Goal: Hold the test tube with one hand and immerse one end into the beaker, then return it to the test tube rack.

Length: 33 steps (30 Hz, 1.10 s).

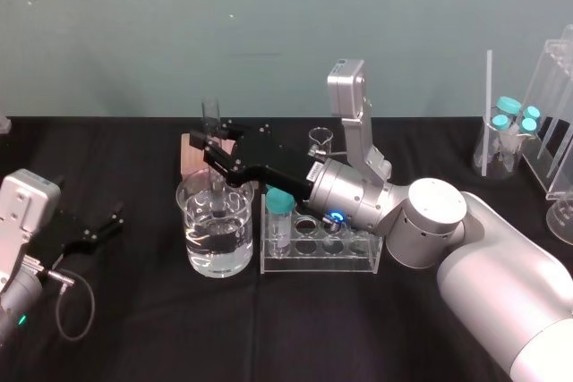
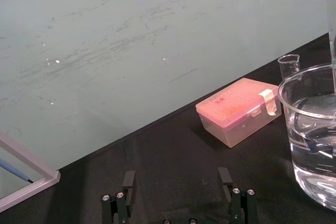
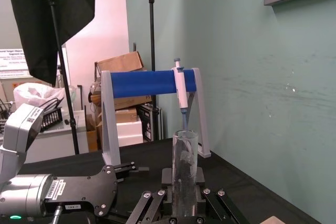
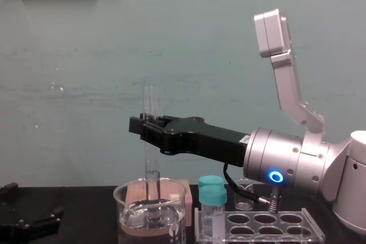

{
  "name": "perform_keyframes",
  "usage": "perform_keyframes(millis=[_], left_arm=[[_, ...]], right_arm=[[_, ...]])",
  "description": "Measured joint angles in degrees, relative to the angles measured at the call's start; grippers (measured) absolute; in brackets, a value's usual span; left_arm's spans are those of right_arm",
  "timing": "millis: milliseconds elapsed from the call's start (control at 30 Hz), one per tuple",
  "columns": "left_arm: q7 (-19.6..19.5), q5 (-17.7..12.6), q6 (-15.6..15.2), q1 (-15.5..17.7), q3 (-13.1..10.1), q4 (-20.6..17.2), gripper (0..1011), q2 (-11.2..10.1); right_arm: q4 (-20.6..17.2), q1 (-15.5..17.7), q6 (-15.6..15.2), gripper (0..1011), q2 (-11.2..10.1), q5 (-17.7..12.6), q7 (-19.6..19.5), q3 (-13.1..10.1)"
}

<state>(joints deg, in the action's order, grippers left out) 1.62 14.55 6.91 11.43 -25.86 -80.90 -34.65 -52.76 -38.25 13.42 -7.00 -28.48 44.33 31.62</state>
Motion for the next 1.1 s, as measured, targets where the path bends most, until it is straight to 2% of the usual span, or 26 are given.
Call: perform_keyframes(millis=[1100], left_arm=[[0.00,0.00,0.00,0.00,0.00,0.00,1000,0.00]], right_arm=[[-0.37,0.19,0.04,230,-0.12,0.06,-0.20,0.03]])
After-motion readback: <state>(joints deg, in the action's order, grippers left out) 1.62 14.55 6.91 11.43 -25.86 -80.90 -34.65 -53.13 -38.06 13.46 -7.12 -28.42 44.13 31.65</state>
